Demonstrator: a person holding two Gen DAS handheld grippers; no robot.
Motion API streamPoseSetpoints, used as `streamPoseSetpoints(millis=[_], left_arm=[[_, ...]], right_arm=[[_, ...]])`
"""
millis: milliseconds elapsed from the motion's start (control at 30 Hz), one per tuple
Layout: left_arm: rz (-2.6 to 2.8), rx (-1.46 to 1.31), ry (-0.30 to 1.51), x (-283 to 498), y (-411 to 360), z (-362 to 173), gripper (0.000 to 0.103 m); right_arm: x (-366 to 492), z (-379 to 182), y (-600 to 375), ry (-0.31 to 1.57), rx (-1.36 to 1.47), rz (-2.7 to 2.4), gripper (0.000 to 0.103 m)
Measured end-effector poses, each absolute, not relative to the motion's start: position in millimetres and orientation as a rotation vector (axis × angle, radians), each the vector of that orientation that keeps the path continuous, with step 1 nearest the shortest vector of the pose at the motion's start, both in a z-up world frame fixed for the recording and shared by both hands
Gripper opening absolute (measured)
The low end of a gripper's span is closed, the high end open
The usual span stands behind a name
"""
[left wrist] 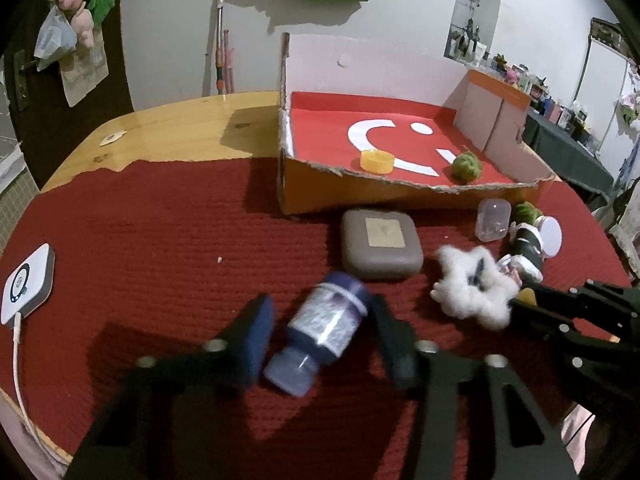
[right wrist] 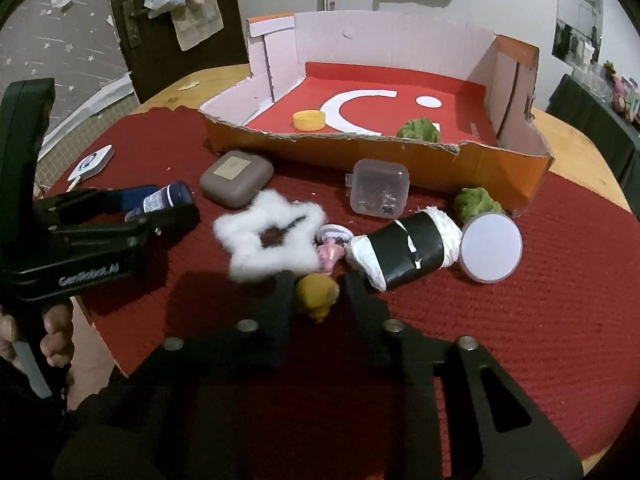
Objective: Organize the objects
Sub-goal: 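Grasp the dark blue bottle with the left gripper while the right gripper grasps the small doll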
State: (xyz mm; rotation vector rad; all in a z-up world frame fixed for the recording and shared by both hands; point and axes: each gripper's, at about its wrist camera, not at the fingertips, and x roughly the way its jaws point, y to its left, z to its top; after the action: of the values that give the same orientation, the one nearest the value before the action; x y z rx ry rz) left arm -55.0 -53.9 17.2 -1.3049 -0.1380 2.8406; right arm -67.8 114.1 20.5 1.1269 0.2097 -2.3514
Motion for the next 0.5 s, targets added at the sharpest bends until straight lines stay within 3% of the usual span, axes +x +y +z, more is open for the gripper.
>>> streamPoseSetpoints(millis=[233,333,500], left_arm=[[2.848,-1.286,-0.19,-52.0,-57.3,21.5,0.04],[2.855,-1.266,-0.19,-50.2,-56.7,26.7,0.031],[2.861,-1.23,-0.168,-46.6,-51.2,34.7,0.029]], right_arm=[[-63.7,25.8,118.3,0.179,1.108,-2.359,0.021],[-61.1,33.1,121.0,0.162,1.081,-2.371,0.021],[-56.1,47.8,126.6,0.13,1.033,-2.392,0.021]])
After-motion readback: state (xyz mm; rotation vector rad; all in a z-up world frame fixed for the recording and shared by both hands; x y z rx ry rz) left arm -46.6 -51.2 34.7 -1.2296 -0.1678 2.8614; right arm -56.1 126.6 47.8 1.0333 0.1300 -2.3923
